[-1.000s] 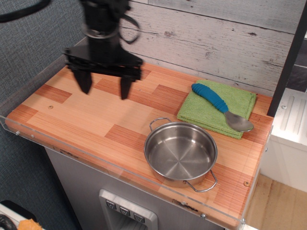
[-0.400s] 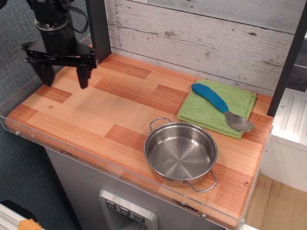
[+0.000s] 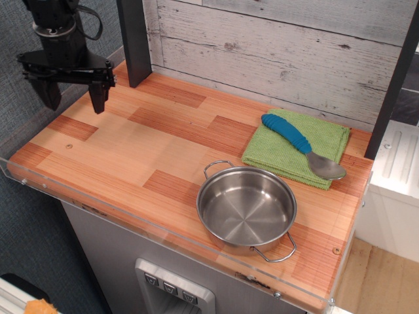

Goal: Place the pot in front of the spoon on the green towel

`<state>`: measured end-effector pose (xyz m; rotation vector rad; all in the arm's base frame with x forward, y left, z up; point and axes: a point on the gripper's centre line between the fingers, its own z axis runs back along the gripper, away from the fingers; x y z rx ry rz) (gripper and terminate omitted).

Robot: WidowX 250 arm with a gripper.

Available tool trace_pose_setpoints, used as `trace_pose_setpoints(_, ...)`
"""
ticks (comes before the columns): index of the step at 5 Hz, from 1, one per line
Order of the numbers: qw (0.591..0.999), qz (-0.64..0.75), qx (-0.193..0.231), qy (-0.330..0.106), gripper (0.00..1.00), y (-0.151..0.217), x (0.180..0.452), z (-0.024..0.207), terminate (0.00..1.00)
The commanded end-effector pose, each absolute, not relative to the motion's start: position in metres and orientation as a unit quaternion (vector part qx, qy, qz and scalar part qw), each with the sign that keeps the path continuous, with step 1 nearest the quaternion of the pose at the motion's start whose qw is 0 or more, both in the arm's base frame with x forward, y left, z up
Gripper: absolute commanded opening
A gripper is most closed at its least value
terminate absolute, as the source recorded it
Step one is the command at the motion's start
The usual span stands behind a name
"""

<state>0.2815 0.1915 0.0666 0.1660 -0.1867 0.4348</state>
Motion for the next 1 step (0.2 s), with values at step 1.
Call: trace_pose_setpoints(1, 0.966, 0.216, 0.091, -0.113, 1.00, 0.1942, 0.2947, 0.0810, 1.00)
